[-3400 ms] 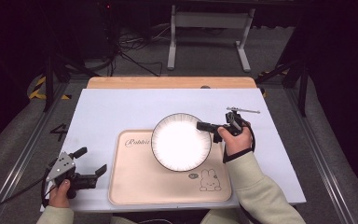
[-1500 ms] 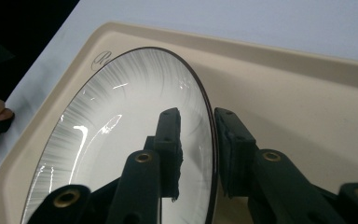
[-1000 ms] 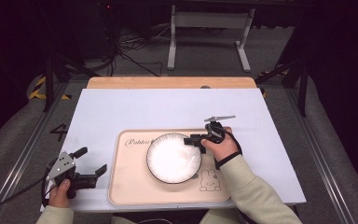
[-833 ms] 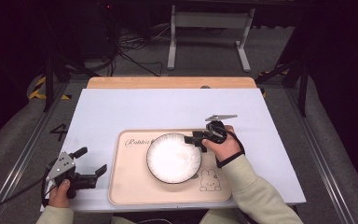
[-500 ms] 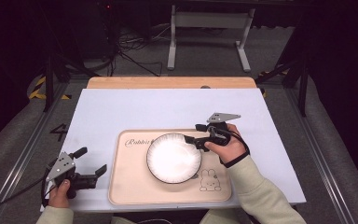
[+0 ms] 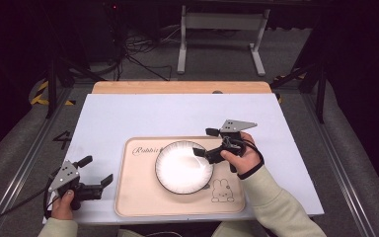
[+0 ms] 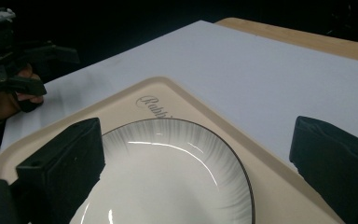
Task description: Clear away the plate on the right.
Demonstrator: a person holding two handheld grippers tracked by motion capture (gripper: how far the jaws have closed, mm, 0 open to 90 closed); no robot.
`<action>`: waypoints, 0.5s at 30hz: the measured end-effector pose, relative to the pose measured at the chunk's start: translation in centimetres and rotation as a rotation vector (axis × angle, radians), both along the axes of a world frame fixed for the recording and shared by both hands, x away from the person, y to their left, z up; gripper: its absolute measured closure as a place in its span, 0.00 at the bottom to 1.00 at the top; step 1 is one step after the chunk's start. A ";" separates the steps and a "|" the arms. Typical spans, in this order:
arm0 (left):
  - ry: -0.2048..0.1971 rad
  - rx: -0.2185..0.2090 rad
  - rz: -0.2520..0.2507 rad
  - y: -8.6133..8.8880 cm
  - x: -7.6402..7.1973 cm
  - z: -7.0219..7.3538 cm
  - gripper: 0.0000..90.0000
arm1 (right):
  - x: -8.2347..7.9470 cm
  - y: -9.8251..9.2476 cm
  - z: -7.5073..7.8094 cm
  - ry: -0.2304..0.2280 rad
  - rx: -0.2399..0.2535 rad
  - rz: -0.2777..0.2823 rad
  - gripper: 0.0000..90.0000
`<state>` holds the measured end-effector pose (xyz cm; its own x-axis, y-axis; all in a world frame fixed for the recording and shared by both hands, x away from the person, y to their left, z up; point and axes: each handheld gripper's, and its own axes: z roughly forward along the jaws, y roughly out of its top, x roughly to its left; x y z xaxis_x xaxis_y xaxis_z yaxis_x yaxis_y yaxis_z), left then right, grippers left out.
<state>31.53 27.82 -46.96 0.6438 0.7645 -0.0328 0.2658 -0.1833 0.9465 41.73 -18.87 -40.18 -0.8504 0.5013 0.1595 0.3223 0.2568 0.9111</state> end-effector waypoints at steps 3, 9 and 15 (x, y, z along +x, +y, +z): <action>0.001 0.000 0.000 0.0 0.0 0.0 0.00 | -0.1 -0.4 0.2 -0.015 -0.012 0.001 0.03; 0.001 -0.001 0.001 0.0 0.0 0.0 0.00 | -0.3 -1.7 0.7 -0.033 -0.046 -0.016 0.04; 0.001 0.000 0.001 0.0 0.0 0.0 0.00 | -0.5 -3.3 0.9 -0.040 -0.047 -0.047 0.04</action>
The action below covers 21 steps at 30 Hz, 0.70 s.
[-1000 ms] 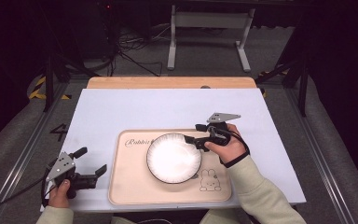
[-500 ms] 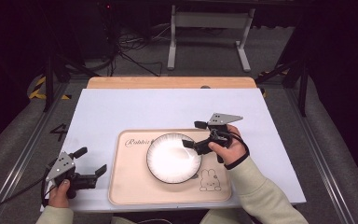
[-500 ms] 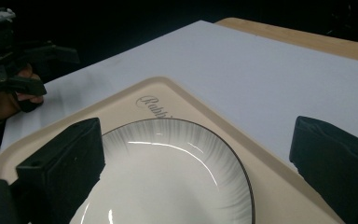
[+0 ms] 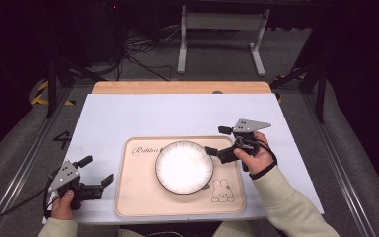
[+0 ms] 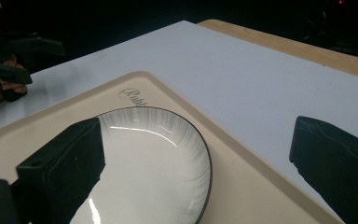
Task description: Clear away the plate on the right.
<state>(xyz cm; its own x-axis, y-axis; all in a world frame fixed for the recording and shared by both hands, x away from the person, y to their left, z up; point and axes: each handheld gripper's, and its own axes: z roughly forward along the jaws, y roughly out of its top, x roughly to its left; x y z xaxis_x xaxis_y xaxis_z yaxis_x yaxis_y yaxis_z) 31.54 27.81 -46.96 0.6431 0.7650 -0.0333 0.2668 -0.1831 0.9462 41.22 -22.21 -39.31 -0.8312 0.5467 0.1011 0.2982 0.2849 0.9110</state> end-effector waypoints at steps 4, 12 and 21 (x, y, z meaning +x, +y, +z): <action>0.001 0.001 0.001 0.0 0.0 0.0 0.00 | -0.1 -1.0 0.2 -0.006 -0.007 -0.020 0.04; 0.002 0.000 0.001 0.0 0.0 0.0 0.00 | -0.3 -3.3 0.5 -0.017 -0.007 -0.060 0.04; 0.000 -0.005 0.002 0.0 0.0 0.0 0.00 | -0.5 -5.6 0.7 -0.021 -0.013 -0.102 0.03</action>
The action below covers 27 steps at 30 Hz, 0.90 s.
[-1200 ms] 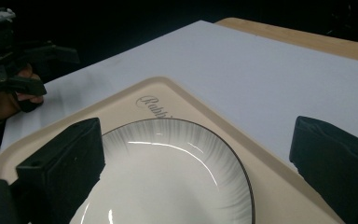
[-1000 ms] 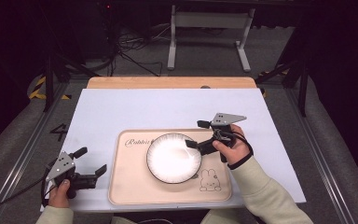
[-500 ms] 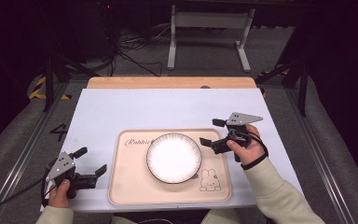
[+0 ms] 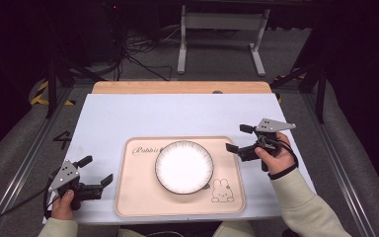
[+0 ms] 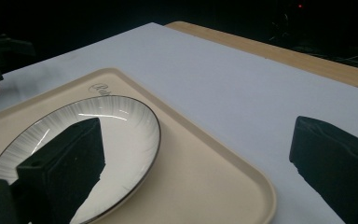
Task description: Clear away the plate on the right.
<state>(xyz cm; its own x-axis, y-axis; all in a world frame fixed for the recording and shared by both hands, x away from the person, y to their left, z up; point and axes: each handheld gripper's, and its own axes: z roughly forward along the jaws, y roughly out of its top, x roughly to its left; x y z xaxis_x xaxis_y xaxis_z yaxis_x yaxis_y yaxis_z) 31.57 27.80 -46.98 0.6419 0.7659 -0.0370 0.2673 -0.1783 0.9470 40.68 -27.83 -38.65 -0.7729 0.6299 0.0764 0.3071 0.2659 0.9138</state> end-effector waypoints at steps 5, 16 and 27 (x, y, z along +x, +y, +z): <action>0.001 0.001 0.001 0.0 0.0 0.0 0.00 | -0.2 -1.6 0.0 0.000 0.019 -0.021 0.03; 0.000 0.000 0.001 0.0 0.0 0.0 0.00 | -0.6 -4.3 0.0 -0.013 0.034 -0.068 0.03; 0.001 0.003 0.003 0.0 0.0 0.0 0.00 | -0.9 -6.2 -1.0 -0.027 0.043 -0.097 0.03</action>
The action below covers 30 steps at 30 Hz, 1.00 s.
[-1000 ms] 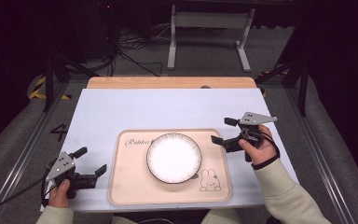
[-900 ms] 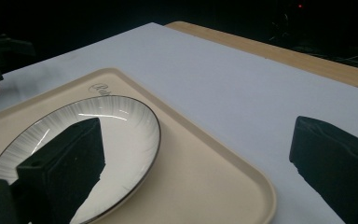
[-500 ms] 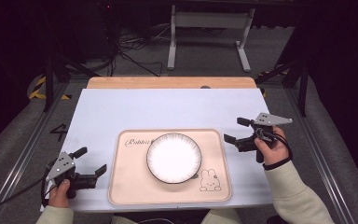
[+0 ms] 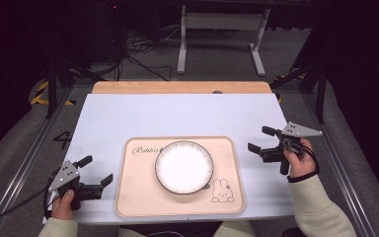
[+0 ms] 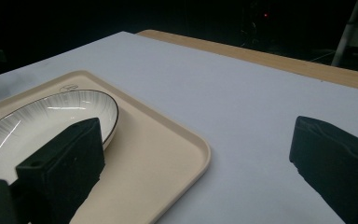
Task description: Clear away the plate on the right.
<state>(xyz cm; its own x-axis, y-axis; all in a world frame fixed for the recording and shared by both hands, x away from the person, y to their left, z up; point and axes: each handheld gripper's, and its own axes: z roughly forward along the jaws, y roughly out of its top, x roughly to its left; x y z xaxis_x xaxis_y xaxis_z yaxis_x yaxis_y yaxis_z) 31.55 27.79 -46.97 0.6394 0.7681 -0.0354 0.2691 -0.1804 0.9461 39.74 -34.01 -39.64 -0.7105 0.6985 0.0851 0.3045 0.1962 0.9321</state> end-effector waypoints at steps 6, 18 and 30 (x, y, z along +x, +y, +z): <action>0.000 0.001 -0.003 0.0 0.0 0.0 0.00 | -0.2 -0.6 -1.0 -0.007 0.028 -0.012 0.03; -0.001 0.002 -0.003 0.0 0.0 0.0 0.00 | -0.7 -1.8 -3.0 -0.038 0.052 -0.014 0.02; -0.002 0.001 -0.005 0.0 0.0 0.0 0.00 | -1.2 -2.2 -4.4 -0.035 0.042 -0.011 0.02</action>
<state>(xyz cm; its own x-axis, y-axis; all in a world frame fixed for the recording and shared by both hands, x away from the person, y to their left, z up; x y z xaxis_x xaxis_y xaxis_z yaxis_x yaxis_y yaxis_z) 31.54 27.83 -46.96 0.6431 0.7651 -0.0330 0.2661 -0.1828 0.9465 38.58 -36.22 -44.01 -0.7059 0.7026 0.0897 0.2731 0.1532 0.9497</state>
